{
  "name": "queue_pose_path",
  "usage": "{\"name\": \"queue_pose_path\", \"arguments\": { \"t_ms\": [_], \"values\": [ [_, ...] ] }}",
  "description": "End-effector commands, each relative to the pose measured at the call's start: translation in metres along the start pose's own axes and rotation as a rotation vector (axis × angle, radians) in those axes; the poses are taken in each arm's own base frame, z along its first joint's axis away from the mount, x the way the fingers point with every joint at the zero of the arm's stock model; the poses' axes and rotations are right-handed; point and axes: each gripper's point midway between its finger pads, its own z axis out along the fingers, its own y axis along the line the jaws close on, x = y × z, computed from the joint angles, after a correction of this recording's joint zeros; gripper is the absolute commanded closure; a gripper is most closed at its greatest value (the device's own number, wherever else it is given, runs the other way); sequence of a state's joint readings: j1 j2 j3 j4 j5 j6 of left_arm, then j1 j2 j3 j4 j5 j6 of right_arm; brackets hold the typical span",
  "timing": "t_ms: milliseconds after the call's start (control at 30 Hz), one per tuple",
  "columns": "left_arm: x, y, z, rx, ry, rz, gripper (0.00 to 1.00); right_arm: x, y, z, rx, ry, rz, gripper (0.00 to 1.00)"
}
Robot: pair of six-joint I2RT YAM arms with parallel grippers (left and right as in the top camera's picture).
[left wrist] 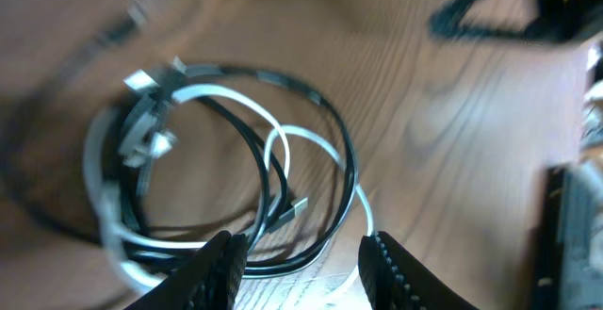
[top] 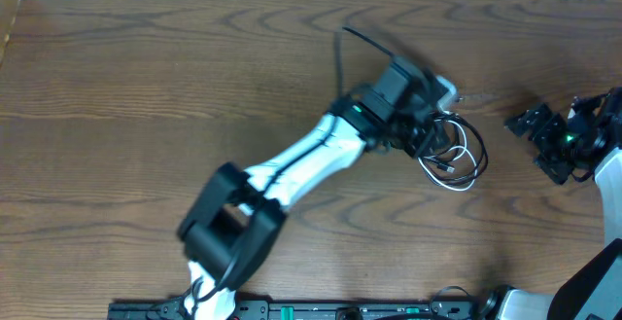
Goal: Untangle cables
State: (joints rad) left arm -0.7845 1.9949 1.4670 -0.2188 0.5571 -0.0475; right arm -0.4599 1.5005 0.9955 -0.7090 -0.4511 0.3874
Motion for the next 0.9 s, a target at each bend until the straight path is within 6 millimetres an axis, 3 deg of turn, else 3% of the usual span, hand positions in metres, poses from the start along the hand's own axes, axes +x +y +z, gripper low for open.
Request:
{"name": "queue_pose_path", "arguments": {
  "t_ms": [0, 167, 333, 467, 600, 767, 867],
  "values": [
    [0.018, 0.004, 0.03, -0.056, 0.046, 0.078, 0.55, 0.002, 0.003, -0.005, -0.011, 0.002, -0.069, 0.01],
    [0.036, 0.002, 0.051, -0.104, 0.097, 0.202, 0.55, 0.007, 0.001, -0.005, -0.004, 0.02, -0.063, 0.01],
    [0.037, 0.014, 0.059, -0.214, 0.097, 0.297, 0.55, 0.01, -0.001, -0.005, 0.001, 0.034, -0.057, 0.01],
    [0.036, 0.024, 0.066, -0.246, 0.087, 0.317, 0.55, 0.013, -0.001, -0.005, 0.005, 0.044, -0.059, 0.01],
    [0.048, 0.031, 0.077, -0.243, 0.116, 0.337, 0.55, 0.015, -0.002, -0.005, 0.007, 0.052, -0.062, 0.01],
    [0.05, 0.029, 0.079, -0.239, 0.12, 0.339, 0.56, 0.018, -0.004, -0.005, 0.013, 0.066, -0.054, 0.01],
    [0.056, 0.032, 0.083, -0.239, 0.135, 0.334, 0.62, 0.02, -0.004, -0.006, 0.014, 0.072, -0.052, 0.01]
  ]
}}
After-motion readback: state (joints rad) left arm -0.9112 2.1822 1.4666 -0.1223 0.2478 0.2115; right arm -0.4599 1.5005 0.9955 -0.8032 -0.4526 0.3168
